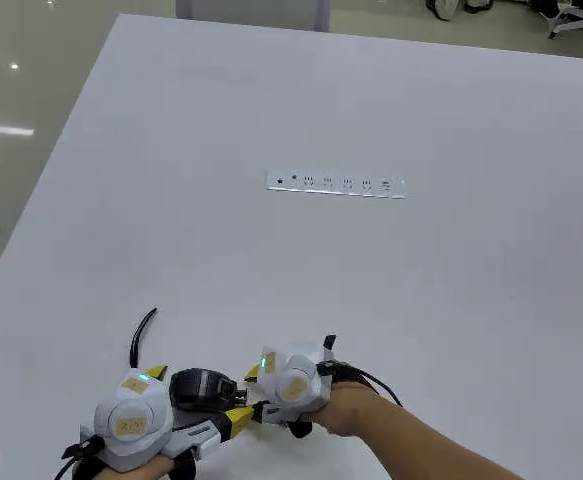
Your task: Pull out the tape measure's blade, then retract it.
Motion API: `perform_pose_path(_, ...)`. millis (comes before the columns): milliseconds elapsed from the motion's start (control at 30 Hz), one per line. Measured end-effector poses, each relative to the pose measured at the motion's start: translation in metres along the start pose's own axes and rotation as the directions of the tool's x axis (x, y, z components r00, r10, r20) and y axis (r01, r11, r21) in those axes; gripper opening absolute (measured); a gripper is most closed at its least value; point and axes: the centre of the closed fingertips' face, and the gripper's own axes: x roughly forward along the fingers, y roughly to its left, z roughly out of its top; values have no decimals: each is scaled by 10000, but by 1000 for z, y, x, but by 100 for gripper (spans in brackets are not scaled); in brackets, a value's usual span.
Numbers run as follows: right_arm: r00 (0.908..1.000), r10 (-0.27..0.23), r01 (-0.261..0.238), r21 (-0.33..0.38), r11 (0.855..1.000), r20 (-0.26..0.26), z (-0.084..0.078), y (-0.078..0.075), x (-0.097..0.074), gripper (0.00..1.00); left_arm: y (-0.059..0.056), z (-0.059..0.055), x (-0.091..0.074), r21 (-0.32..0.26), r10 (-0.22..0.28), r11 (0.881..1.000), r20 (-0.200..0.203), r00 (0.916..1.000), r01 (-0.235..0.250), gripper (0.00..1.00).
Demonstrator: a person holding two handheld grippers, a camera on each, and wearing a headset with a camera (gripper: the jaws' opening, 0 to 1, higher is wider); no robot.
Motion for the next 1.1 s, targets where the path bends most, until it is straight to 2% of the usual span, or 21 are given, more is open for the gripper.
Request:
perform_pose_path(67, 9998, -114, 111, 218, 9997, 146, -2, 0, -6, 37, 4, -2, -2, -109, -62, 9999, -63, 10000, 61, 100)
perform_pose_path(133, 9983, -384, 344, 879, 9955, 439, -4, -2, -16, 45, 7, -2, -7, -141, -180, 9997, 6, 9998, 180, 100)
perform_pose_path(200, 9936, -859, 765, 1234, 9894, 727, -7, -5, -29, 50, 13, -7, -11, 39, -161, 9999, -239, 9996, 162, 100)
perform_pose_path(300, 9842, -1381, 1191, 1630, 9794, 1108, -14, -4, -49, 57, 22, -7, -19, 447, -83, 9990, -108, 9999, 88, 100)
perform_pose_path(367, 9820, -1560, 1373, 1649, 9767, 1062, -26, -1, -60, 60, 28, -7, -24, 560, -49, 9984, 10, 10000, 48, 100)
perform_pose_path(433, 9804, -1735, 1547, 1802, 9714, 930, -39, 3, -73, 63, 34, -2, -29, 273, -119, 9996, 345, 9993, 110, 100)
perform_pose_path(467, 9786, -1890, 1711, 1881, 9671, 818, -44, 3, -78, 64, 36, -3, -30, 299, -171, 9994, 313, 9994, 162, 100)
perform_pose_path(500, 9759, -2037, 1850, 1975, 9627, 788, -48, 3, -86, 65, 31, -6, -33, 567, -577, 9968, 229, 9981, 564, 100)
perform_pose_path(533, 9728, -2153, 1942, 2065, 9590, 850, -49, 3, -91, 66, 30, -5, -34, 766, -723, 9946, 312, 9969, 698, 100)
perform_pose_path(600, 9641, -2399, 2095, 2296, 9505, 1133, -50, 2, -105, 69, 30, -7, -39, 636, -895, 9941, 319, 9955, 874, 100)
perform_pose_path(800, 9435, -3041, 2601, 2745, 9257, 1314, -65, -2, -143, 73, 39, -2, -51, 1234, -724, 9901, 441, 9964, 665, 100)
perform_pose_path(833, 9367, -3214, 2717, 2904, 9175, 1392, -69, -3, -152, 75, 40, -1, -53, 1291, -698, 9896, 444, 9966, 636, 100)
perform_pose_path(900, 9339, -3311, 2789, 3049, 9106, 1347, -77, -4, -162, 77, 41, 3, -58, 1735, -585, 9837, 588, 9966, 476, 100)
perform_pose_path(933, 9290, -3470, 2944, 3115, 9035, 1285, -81, -5, -170, 79, 45, 5, -62, 2167, -354, 9760, 682, 9970, 199, 100)
perform_pose_path(1000, 9243, -3608, 3080, 3149, 8978, 1244, -90, -4, -181, 80, 44, 2, -66, 2040, -408, 9786, 595, 9974, 278, 98)
perform_pose_path(1100, 9155, -3857, 3308, 3313, 8836, 1145, -103, -5, -193, 81, 49, -2, -71, 1792, -413, 9834, 594, 9974, 301, 100)
